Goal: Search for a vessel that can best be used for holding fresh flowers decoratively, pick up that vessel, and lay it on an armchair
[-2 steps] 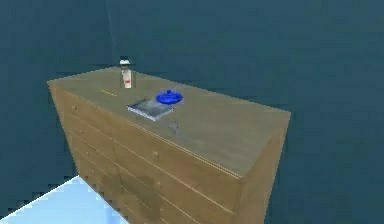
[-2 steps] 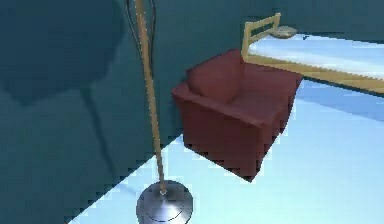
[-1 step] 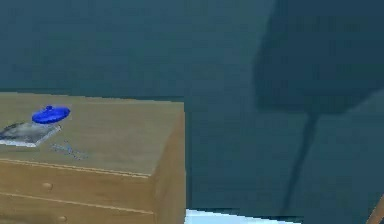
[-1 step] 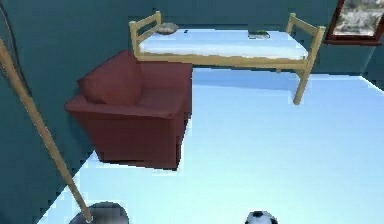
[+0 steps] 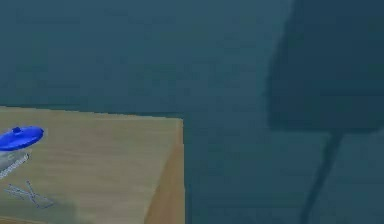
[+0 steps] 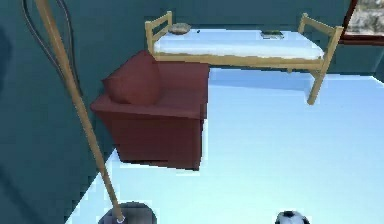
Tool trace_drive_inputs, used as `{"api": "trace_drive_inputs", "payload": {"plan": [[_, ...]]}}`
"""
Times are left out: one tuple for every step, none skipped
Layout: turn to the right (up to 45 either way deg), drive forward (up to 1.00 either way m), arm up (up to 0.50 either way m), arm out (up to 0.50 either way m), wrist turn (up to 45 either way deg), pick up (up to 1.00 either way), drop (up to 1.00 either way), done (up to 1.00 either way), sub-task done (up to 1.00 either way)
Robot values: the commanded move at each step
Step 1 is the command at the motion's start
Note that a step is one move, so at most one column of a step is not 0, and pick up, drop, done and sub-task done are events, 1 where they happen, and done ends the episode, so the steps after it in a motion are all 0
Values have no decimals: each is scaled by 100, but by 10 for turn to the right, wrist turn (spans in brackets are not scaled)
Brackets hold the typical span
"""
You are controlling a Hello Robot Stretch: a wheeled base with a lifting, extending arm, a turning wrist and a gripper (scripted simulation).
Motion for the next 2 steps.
{"api": "trace_drive_inputs", "payload": {"plan": [[390, 0, 0, 0, 0, 0, 0, 0, 0], [0, 15, 0, 0, 0, 0, 0, 0, 0]]}}
